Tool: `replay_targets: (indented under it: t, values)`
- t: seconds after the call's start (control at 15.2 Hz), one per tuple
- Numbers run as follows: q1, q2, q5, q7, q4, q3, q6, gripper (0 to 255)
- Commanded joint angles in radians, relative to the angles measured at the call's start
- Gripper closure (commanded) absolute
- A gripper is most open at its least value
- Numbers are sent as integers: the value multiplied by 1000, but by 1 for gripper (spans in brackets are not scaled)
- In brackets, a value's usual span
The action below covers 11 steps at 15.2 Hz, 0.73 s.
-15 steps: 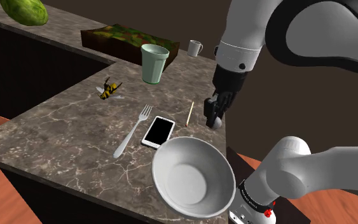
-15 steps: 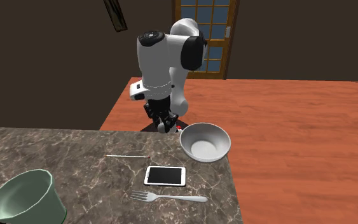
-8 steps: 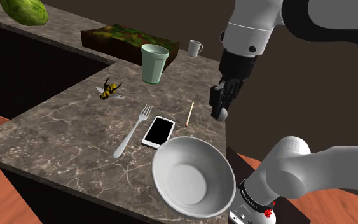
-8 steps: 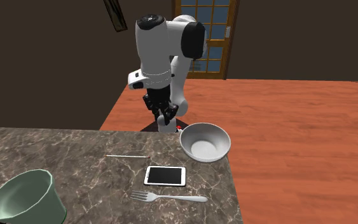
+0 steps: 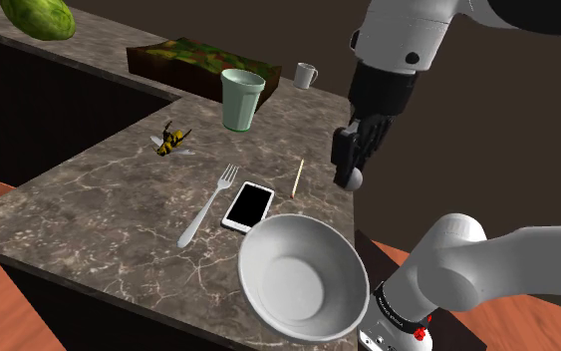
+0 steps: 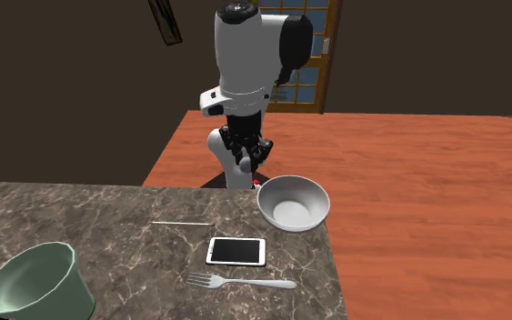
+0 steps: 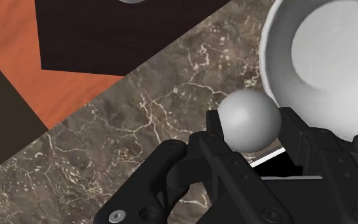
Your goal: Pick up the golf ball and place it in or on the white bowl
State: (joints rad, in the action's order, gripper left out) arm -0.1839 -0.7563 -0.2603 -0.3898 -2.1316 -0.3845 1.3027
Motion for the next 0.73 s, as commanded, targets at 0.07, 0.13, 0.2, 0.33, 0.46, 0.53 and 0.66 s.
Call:
replay_targets:
  t: [0.07,0.13,0.2,0.33,0.46,0.53,0.66]
  values:
    - [-14,-4,-51,-73,20,-60,-9,255]
    - [-18,-2,-67,-98,31,-82,-11,255]
    - [-20,2,-83,-123,43,-104,-13,255]
    - [-24,11,-114,-174,69,-149,-15,255]
    - [-24,25,-144,-225,99,-196,-16,255]
    - [-24,31,-154,-244,111,-213,-15,255]
    - [-28,19,-160,-239,78,-217,7,255]
